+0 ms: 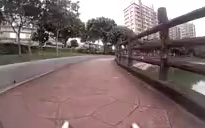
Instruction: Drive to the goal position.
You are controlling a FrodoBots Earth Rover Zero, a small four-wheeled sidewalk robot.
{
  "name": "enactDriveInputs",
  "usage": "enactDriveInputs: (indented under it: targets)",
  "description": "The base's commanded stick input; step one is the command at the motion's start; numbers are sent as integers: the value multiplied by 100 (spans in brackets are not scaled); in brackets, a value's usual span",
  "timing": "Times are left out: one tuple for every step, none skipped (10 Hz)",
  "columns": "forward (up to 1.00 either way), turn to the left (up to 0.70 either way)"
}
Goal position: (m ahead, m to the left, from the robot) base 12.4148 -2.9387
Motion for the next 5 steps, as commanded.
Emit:
enactDriveInputs:
  targets:
    - [70,0]
    - [70,0]
    - [70,0]
    - [70,0]
    - [70,0]
